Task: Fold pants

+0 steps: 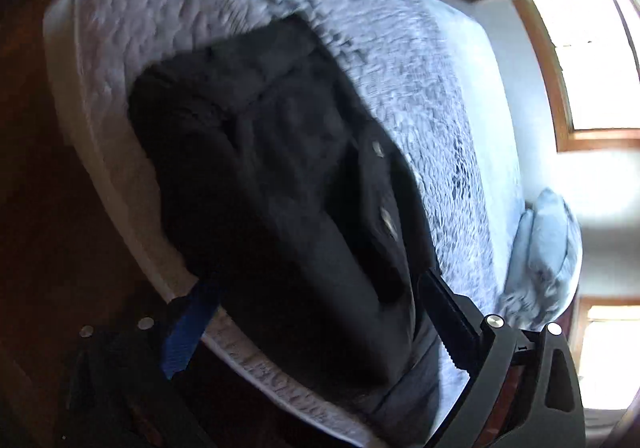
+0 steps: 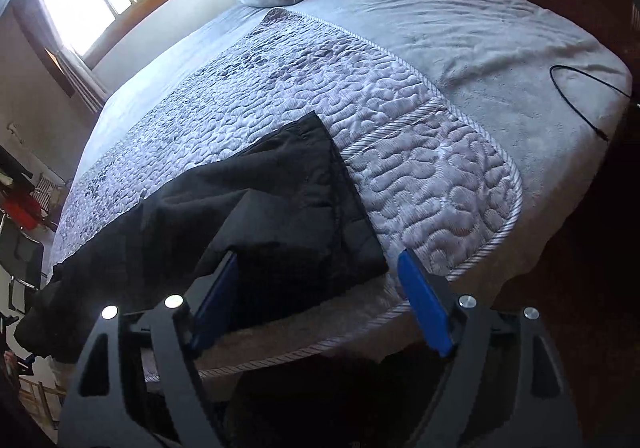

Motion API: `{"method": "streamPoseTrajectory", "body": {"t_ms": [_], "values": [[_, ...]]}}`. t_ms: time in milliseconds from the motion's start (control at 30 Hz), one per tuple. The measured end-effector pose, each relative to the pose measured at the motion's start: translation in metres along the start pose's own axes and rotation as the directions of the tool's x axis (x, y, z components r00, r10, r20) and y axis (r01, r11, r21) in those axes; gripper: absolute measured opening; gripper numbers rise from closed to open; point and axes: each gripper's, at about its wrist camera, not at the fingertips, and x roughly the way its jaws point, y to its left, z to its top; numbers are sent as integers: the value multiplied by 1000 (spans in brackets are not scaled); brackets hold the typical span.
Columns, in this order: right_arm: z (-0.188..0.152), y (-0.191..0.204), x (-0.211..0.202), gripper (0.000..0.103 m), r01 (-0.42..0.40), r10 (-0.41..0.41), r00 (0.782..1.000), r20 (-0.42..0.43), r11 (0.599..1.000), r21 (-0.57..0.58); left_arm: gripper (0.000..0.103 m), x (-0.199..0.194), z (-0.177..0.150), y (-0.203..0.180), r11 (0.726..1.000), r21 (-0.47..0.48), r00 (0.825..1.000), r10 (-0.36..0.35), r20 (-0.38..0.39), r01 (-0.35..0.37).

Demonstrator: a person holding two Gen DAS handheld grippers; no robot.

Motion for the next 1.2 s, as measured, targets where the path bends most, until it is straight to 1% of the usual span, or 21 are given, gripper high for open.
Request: {"method": "streamPoseTrajectory", "body": {"t_ms": [100,167,200,233,267,300,333,400,433,500,533,567,667,700,733,867,933,1000,1067,1167,1200], "values": [[-3,-9,-9,82,-16,15,1000,10,1000,25,97,24,14,19,988,-130,992,-93,-80,82],[-3,-13,-11,82,-33,33,999,12,998,48,79,32,19,26,977,-188,989,-116,-88,98],[-4,-15,-10,82,-52,52,999,5,996,66,61,34,22,25,978,-186,990,-112,-89,94],[-4,-15,-8,82,-64,64,998,2,995,77,47,34,26,19,983,-152,990,-115,-80,102],[-5,-16,-5,82,-77,77,997,2,993,93,42,32,27,13,988,-116,992,-111,-66,103],[-5,-14,-3,82,-83,83,997,0,992,100,27,25,29,-1,994,-47,994,-103,-34,101],[-5,-12,0,81,-85,86,996,-4,991,104,20,17,28,-17,995,30,996,-92,-2,92],[-5,-6,7,81,-92,93,996,-8,990,103,16,-6,20,-51,970,223,991,-114,77,94],[-6,-2,10,81,-96,98,995,-11,990,100,13,-19,12,-66,935,339,983,-147,111,102],[-7,5,17,81,-103,106,994,-23,990,92,13,-37,-7,-81,843,533,968,-190,166,74],[-8,7,20,81,-103,106,994,-28,991,91,13,-39,-13,-78,816,575,965,-189,181,52],[-9,9,23,81,-100,103,994,-34,991,87,13,-38,-17,-70,806,592,965,-170,201,18],[-12,12,29,81,-82,86,995,-47,994,77,17,-10,-17,-16,821,547,961,8,275,-163],[-13,11,30,81,-82,86,995,-51,993,81,23,8,-19,6,801,543,953,107,284,-251],[-13,9,29,81,-83,88,995,-53,993,89,29,21,-21,22,783,546,945,160,286,-298],[-12,-6,15,84,-99,107,993,-46,984,146,35,27,-33,41,787,540,932,118,343,-299],[-14,-15,4,84,-113,121,992,-30,977,182,61,22,-37,39,802,511,925,130,356,-309],[-19,-21,-6,85,-135,143,989,-23,969,205,69,3,-51,31,811,494,919,128,372,-313],[-26,-23,-8,86,-169,181,983,-37,961,221,71,-10,-62,29,815,481,911,130,391,-323],[-40,-22,3,86,-227,256,964,-71,932,281,81,-41,-63,28,818,464,888,115,444,-338],[-43,-22,10,86,-233,268,960,-79,923,305,83,-52,-73,26,816,454,866,108,489,-358]]}}
